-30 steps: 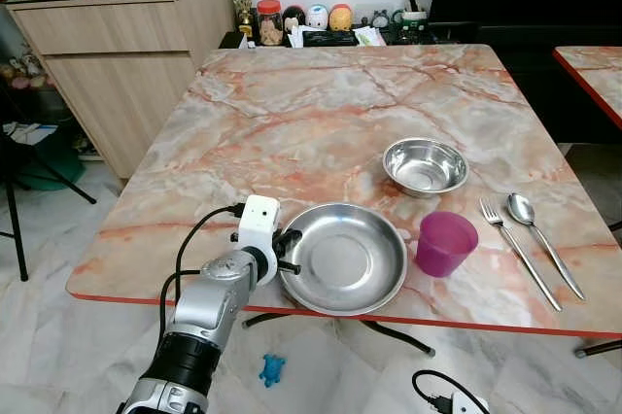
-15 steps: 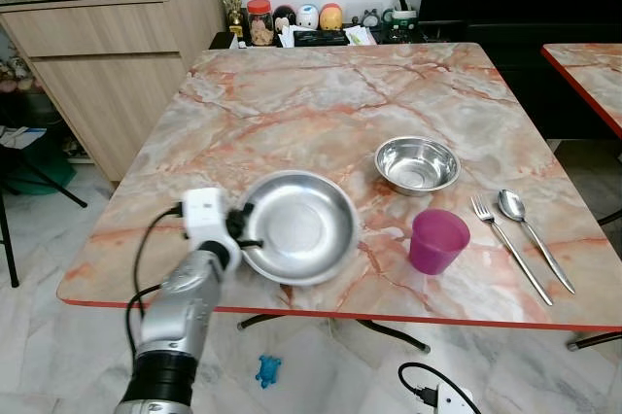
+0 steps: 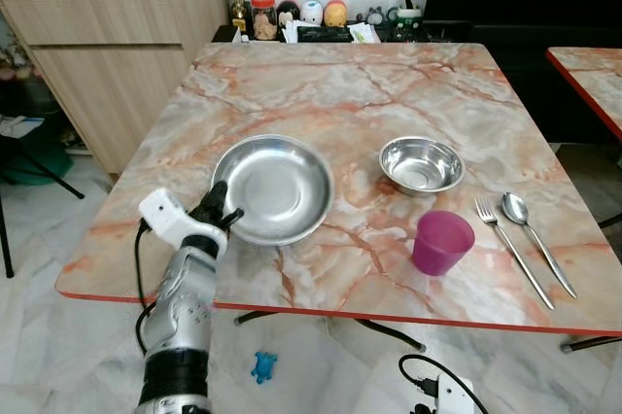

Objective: Setting the table

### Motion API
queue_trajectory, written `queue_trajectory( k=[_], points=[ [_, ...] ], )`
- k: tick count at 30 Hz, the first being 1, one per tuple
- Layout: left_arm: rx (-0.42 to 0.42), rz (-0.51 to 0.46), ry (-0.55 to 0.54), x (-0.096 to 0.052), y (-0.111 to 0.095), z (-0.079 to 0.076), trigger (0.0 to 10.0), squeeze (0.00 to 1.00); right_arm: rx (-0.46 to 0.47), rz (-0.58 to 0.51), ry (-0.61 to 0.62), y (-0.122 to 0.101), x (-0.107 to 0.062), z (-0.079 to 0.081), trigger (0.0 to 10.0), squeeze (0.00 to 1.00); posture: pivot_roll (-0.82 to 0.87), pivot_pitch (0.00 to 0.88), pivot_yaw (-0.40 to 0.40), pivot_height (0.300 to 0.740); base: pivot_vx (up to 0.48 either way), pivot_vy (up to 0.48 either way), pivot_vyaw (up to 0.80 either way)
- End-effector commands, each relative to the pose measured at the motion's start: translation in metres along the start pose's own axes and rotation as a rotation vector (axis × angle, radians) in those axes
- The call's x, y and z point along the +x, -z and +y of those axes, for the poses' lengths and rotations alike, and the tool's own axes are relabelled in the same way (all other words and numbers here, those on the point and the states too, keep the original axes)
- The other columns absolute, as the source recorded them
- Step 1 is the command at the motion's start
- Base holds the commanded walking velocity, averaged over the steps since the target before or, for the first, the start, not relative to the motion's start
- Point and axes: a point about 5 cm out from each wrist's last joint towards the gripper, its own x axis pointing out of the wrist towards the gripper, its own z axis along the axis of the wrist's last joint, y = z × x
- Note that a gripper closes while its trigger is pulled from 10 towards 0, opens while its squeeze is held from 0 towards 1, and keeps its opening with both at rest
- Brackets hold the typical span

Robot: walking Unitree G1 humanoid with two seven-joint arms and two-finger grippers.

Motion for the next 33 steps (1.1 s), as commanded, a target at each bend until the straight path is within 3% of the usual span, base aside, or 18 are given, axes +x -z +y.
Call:
queue_trajectory(
  k=[1,3,9,10,13,22,25,28,33],
  points=[
    [-0.031,-0.024,0.052,0.005,-0.002,-0.013,10.0,0.0,-0.011,0.006,-0.001,0.003,-0.001,-0.004,10.0,0.0,0.01,0.0,-0.002,0.74,0.0,0.0,0.0],
    [-0.045,-0.027,0.072,0.007,-0.003,-0.017,10.0,0.0,-0.01,0.009,0.0,0.005,-0.001,-0.006,10.0,0.0,0.01,0.0,0.0,0.74,0.0,0.0,0.0],
    [-0.276,-0.033,0.04,0.008,-0.004,-0.01,10.0,0.0,-0.01,0.014,0.003,0.006,-0.002,-0.011,10.0,0.0,-0.01,0.0,-0.001,0.74,0.0,0.0,0.0],
    [-0.285,-0.042,0.052,0.008,-0.006,-0.011,10.0,0.0,-0.01,0.015,0.003,0.007,-0.002,-0.011,10.0,0.0,0.0,0.0,-0.004,0.74,0.0,0.0,0.0],
    [-0.224,-0.061,0.134,0.009,-0.013,-0.021,10.0,0.0,-0.011,0.023,0.004,0.008,-0.002,-0.011,10.0,0.0,0.0,0.0,-0.006,0.74,0.0,0.0,0.0],
    [-0.303,-0.075,0.178,0.011,-0.02,-0.027,10.0,0.0,-0.014,0.038,-0.007,0.012,-0.003,-0.003,10.0,0.0,0.0,0.0,-0.009,0.74,0.0,0.0,0.0],
    [-0.337,-0.079,0.19,0.01,-0.022,-0.03,10.0,0.0,0.039,0.035,0.029,0.014,-0.003,-0.007,10.0,0.0,0.0,0.0,-0.009,0.74,0.0,0.0,0.0],
    [-0.316,-0.078,0.204,0.009,-0.022,-0.032,10.0,0.0,0.031,0.032,0.041,0.012,-0.003,-0.021,10.0,0.0,0.0,0.0,-0.013,0.74,0.0,0.0,0.0],
    [-0.275,-0.076,0.191,0.009,-0.022,-0.03,10.0,0.0,0.038,0.035,0.053,0.012,-0.004,-0.027,10.0,0.0,0.0,0.0,-0.015,0.74,0.0,0.0,0.0]
  ],
)
